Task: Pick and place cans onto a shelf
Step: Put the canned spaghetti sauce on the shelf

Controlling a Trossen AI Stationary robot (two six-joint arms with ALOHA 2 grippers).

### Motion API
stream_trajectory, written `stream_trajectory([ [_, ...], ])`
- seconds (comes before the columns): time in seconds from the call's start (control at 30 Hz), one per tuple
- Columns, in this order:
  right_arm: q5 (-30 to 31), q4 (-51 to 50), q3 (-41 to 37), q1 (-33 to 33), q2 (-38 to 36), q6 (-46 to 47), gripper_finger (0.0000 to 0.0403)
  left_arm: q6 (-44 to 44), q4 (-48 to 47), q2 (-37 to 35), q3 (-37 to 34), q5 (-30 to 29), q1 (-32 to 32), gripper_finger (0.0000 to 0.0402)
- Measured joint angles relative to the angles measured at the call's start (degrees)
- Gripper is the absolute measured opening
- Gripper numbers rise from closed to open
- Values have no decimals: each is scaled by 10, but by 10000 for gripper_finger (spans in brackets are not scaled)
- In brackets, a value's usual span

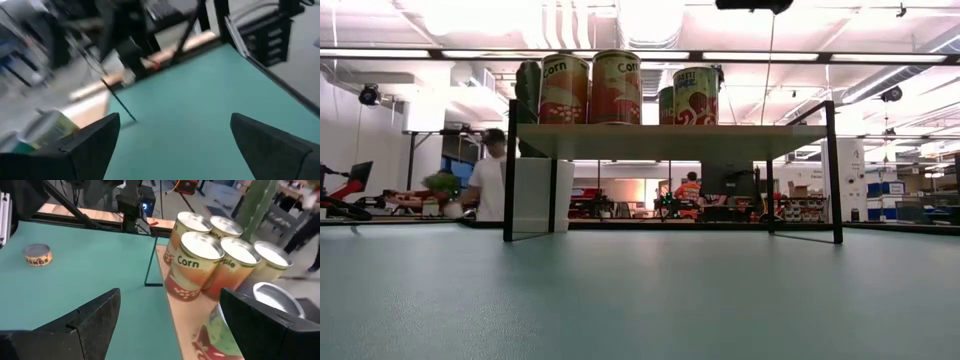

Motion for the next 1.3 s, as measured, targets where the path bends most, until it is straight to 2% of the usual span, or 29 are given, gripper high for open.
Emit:
stream_trajectory([
  [0.1,0,-2,10,-1,24,21,326,43,103,-28,-60,-34,1,361],
  [0.2,5,-7,31,-1,53,43,326,68,182,-48,-93,-105,3,361],
  [0.3,20,-15,66,-1,81,56,323,107,201,-64,-109,-169,3,361],
  [0.4,20,-56,120,-7,112,86,297,144,199,-83,-110,-188,4,352],
  [0.5,21,-111,175,-17,144,120,243,182,199,-103,-116,-176,3,321],
  [0.6,20,-162,228,-31,176,148,172,194,199,-130,-132,-126,3,261],
  [0.77,14,-265,308,-57,218,195,43,206,198,-172,-167,-73,2,114],
  [0.83,14,-309,333,-70,233,211,20,212,198,-186,-176,-63,2,44],
  [0.87,14,-331,343,-78,241,221,17,215,200,-192,-180,-54,2,23],
  [0.9,14,-351,352,-87,248,228,14,215,200,-199,-183,-45,2,15],
  [1.07,13,-413,379,-137,267,246,9,214,199,-219,-189,-44,2,30],
  [1.3,10,-443,387,-175,273,239,9,217,199,-225,-192,-46,2,4],
])
